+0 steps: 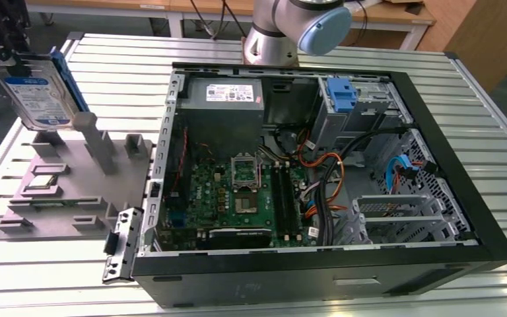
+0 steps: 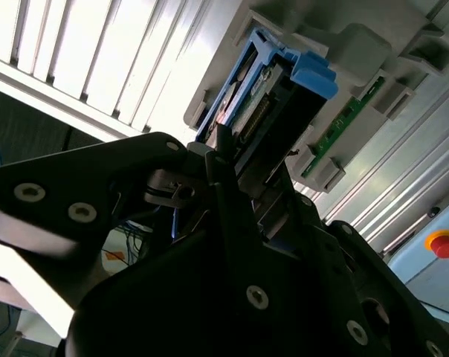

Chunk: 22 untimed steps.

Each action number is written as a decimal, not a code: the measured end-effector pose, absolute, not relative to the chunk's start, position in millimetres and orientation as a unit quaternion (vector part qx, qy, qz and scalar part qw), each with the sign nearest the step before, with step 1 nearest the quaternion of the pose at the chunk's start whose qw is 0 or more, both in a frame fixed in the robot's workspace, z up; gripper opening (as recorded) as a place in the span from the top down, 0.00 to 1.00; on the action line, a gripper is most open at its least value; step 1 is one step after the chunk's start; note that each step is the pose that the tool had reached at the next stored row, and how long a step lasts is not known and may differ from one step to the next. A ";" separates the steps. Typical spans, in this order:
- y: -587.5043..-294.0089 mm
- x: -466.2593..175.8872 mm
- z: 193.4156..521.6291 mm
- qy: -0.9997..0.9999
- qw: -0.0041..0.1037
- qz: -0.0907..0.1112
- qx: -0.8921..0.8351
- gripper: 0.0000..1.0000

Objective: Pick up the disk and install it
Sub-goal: 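Pick up the disk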

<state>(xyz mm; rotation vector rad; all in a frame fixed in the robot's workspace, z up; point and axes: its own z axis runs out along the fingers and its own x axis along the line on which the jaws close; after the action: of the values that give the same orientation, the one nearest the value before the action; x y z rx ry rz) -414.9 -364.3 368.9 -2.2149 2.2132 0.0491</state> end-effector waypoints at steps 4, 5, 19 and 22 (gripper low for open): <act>-364.3 -414.9 371.5 0.707 0.005 0.016 -0.707 0.65; -364.3 -414.9 373.4 0.707 0.005 0.016 -0.707 0.65; -364.3 -414.9 413.6 0.707 0.005 0.016 -0.707 0.65; -364.3 -414.9 420.1 0.707 0.005 0.016 -0.707 0.65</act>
<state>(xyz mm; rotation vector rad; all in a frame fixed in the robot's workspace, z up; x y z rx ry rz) -414.9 -364.3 420.1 -2.2150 2.2134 0.0492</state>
